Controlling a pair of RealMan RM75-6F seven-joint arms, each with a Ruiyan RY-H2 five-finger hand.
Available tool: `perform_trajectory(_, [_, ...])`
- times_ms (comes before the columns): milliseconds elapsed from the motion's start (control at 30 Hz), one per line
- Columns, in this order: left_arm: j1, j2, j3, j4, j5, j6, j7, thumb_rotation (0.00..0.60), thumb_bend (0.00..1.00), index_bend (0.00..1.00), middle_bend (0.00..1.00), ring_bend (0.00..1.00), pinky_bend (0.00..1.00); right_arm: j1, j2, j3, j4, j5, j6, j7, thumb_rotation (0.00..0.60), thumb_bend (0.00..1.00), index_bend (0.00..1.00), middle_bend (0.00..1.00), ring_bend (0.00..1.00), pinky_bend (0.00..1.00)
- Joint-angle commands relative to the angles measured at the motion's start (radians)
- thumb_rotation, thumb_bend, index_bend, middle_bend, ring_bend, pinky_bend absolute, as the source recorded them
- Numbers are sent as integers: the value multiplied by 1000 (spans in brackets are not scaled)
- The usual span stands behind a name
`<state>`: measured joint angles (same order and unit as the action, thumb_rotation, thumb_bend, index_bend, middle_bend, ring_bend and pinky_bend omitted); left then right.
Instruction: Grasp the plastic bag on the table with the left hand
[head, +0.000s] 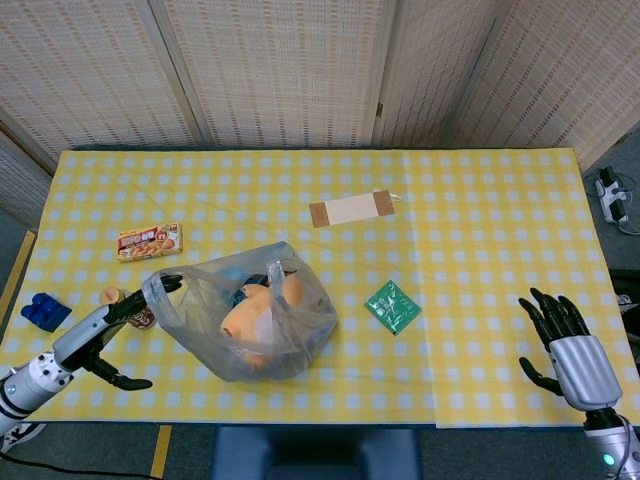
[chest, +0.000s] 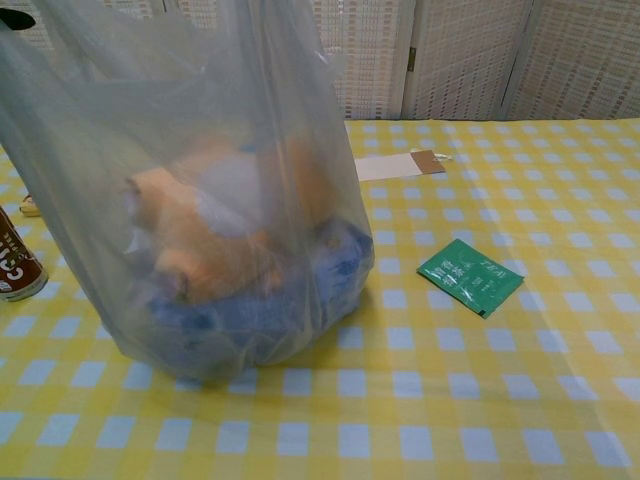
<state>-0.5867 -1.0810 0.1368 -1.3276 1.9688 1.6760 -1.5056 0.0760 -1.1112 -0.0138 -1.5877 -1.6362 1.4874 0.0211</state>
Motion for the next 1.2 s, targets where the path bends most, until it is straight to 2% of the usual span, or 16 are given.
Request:
perform_trajectory(33, [-9, -10, 1, 1, -2, -8, 5, 600, 130, 34, 22, 0, 0, 0, 1, 2, 0, 3, 0, 1, 600, 336, 0, 0, 0, 0])
perform_trajectory(333, [-33, -35, 6, 19, -12, -22, -13, 600, 131, 36, 27, 0, 0, 5, 0, 6, 2, 17, -12, 1, 600, 336, 0, 0, 0, 0])
perform_trajectory(800, [-105, -60, -15, -44, 0, -51, 32, 600, 135, 40, 75, 28, 47, 9, 4, 5, 1, 22, -22, 5, 600, 336, 0, 0, 0, 0])
perform_trajectory(1200, [-153, -84, -6, -60, -11, -106, 26, 600, 134, 42, 83, 35, 59, 10, 5, 5, 1, 25, -26, 5, 600, 336, 0, 0, 0, 0])
